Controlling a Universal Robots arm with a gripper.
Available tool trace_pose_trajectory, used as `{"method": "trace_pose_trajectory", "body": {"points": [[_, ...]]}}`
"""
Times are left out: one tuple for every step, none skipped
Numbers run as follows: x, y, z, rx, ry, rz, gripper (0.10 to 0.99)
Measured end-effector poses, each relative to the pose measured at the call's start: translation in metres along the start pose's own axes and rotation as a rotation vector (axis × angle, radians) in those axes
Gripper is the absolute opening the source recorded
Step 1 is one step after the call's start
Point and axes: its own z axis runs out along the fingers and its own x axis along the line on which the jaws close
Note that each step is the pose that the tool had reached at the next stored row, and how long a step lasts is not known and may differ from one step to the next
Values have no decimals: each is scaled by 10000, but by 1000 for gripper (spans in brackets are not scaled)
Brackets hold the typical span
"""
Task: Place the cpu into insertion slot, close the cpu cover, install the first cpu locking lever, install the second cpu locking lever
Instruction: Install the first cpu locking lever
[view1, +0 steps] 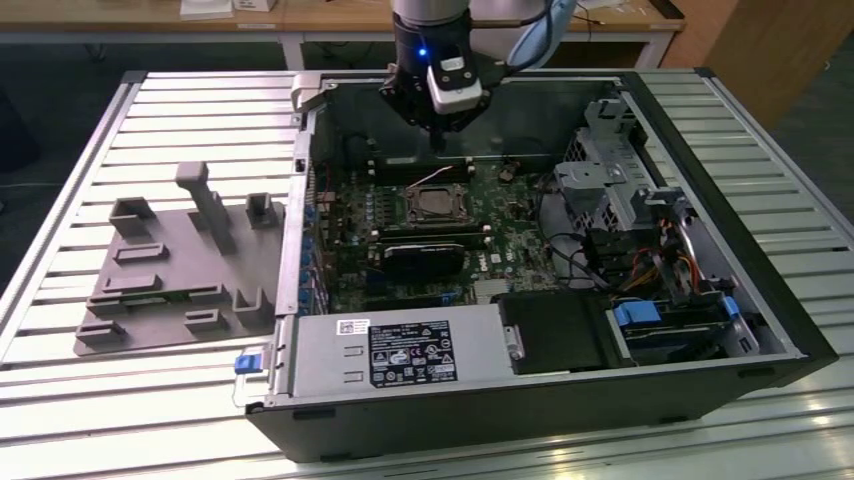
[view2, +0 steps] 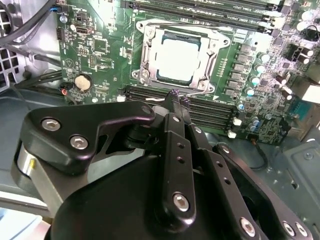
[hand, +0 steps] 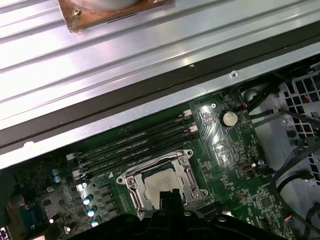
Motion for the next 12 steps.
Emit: {"method": "trace_pose_trajectory", "body": {"points": [[1, 0, 8, -5, 3, -44, 106], [2, 1, 17, -9, 7, -91, 106], [3, 1, 26, -14, 9, -134, 106], [3, 1, 35, -18, 13, -173, 106], [4, 1, 43, -22, 15, -212, 106], [5, 1, 51, -26, 18, -248, 106], [5, 1, 60, -30, 20, -281, 106], [6, 0, 67, -32, 22, -309, 106], [6, 1, 73, -35, 24, -333, 106], [6, 1, 81, -38, 26, -357, 106], [6, 1, 88, -42, 28, -381, 106], [7, 1, 95, -48, 32, -406, 106]]}}
